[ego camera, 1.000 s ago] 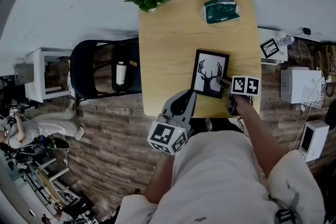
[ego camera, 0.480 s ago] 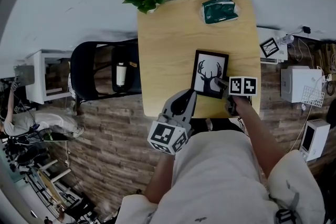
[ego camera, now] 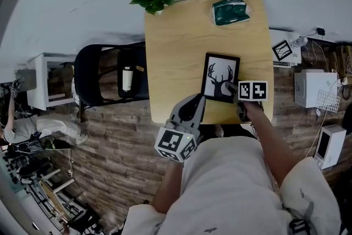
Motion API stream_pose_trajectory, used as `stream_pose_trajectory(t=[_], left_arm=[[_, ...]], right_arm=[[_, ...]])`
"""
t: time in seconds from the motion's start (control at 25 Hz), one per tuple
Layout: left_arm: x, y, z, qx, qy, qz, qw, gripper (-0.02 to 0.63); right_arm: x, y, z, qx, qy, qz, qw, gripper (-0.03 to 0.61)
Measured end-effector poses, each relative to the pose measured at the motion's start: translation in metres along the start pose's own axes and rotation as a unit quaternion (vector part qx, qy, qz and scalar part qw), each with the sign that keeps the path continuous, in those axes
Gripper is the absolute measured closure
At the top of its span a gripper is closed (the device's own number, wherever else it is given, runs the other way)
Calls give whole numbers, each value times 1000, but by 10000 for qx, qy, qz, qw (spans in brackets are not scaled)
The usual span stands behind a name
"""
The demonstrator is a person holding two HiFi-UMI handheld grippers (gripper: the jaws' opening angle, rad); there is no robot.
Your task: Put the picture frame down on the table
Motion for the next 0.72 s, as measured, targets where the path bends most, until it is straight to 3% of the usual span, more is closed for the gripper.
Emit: stream_pose_trajectory(t=[0.36, 0.72], left_arm=[[1, 7, -7, -276, -3, -27, 9996, 598], [4, 29, -16, -809, -121, -111, 9966, 598]], right_arm=[[0, 11, -4, -170, -198, 320, 9991, 350], [-20, 39, -23, -483, -298, 807, 9951, 350]])
Point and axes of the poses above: the fingertips, and each gripper's own axes: y backward along the fingers, z to its right, x out of its top, the point moved 7 cm from there along y, backward along the fingers, and after that the axes turned 8 degrees about z, right-handed, at the moved point
